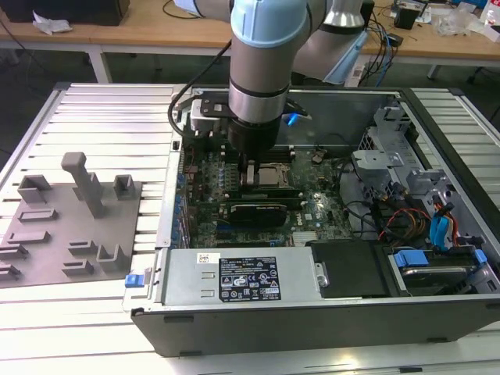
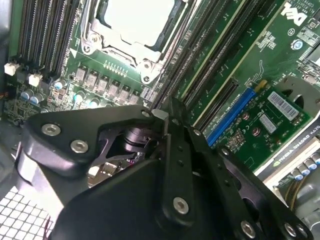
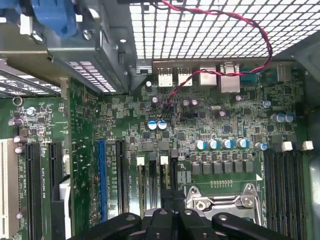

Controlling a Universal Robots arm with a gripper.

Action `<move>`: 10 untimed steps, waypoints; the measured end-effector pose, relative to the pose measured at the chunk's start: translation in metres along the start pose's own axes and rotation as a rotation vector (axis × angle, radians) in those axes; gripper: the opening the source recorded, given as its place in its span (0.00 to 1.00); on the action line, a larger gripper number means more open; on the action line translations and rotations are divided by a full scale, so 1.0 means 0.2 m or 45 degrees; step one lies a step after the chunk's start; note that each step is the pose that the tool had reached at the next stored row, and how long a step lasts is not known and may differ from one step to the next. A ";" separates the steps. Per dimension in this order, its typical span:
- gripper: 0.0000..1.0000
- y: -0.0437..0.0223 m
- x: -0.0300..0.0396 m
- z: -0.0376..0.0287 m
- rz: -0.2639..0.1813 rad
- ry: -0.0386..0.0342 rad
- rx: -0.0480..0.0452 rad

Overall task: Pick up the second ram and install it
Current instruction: 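Press down the second ram until it locks into place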

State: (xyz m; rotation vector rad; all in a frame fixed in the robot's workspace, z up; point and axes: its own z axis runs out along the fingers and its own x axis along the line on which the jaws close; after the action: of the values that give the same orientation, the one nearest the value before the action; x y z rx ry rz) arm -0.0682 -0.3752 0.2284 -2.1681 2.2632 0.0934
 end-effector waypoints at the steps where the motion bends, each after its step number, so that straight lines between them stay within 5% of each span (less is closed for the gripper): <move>1: 0.11 -0.001 -0.001 -0.007 0.000 -0.0012 0.001; 3: 0.11 -0.037 -0.002 -0.024 0.000 0.0012 -0.001; 6: 0.11 -0.163 -0.007 -0.032 0.000 0.0001 -0.006; 10: 0.11 -0.175 -0.014 -0.156 0.000 -0.0002 -0.006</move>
State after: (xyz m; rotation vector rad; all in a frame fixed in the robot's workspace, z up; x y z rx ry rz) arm -0.0320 -0.3754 0.2583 -2.1701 2.2654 0.0991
